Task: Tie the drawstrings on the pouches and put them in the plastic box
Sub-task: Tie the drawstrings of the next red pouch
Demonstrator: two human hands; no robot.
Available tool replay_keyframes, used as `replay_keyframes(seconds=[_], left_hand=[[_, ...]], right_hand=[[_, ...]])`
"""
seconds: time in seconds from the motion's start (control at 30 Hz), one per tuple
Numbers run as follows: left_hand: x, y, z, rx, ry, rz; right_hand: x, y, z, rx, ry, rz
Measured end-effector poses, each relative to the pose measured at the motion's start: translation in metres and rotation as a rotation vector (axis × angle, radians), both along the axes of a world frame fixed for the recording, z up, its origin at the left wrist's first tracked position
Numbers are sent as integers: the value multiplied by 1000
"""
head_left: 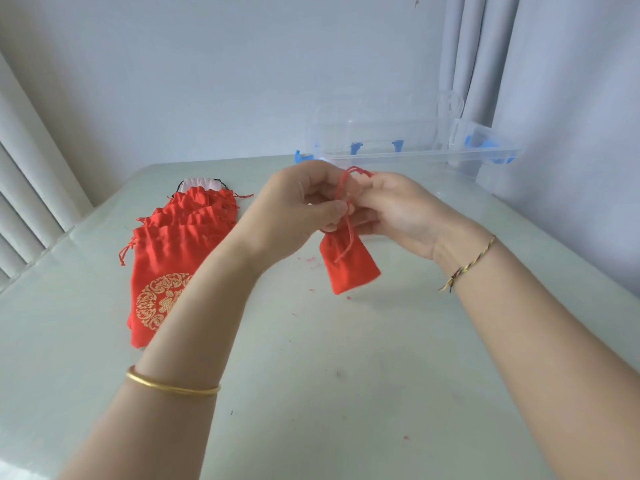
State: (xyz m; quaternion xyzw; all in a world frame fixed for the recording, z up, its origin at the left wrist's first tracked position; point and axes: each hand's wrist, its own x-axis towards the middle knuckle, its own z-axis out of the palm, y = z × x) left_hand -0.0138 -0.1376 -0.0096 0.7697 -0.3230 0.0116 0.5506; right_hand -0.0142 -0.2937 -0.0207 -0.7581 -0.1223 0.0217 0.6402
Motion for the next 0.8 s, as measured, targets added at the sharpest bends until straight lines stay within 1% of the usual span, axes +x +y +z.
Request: replay_keyframes(seconds=[0.1,0.2,0.27,0.37,0.47,0.57,0.7,0.73,0.8], left_hand=[[-3,-6,-3,86,-260,110],[-2,-6,-6,150,-455,207],[0,-4,-8,165,-541,261],[2,-3,-9,156,-595,298],[3,-3,-9,116,-561,309],[7,-3,-10,50,-446,361],[13,1,-12,-103,-109,366],[15,2,-13,-108,-72,391],[20,6,-16,-39,-73,469]], right_hand=[[0,-2,-4,71,102,109],[-1,-6,-3,117,163,185],[-1,-8,-1,142,187,228],[-3,-8,-1,165,201,268],[-1,-7,-2,160,174,176],[1,-8,0,191,152,62],[4,-9,-1,237,86,-104],[4,-8,-2,258,73,-138],[6,-7,-5,362,76,-161]])
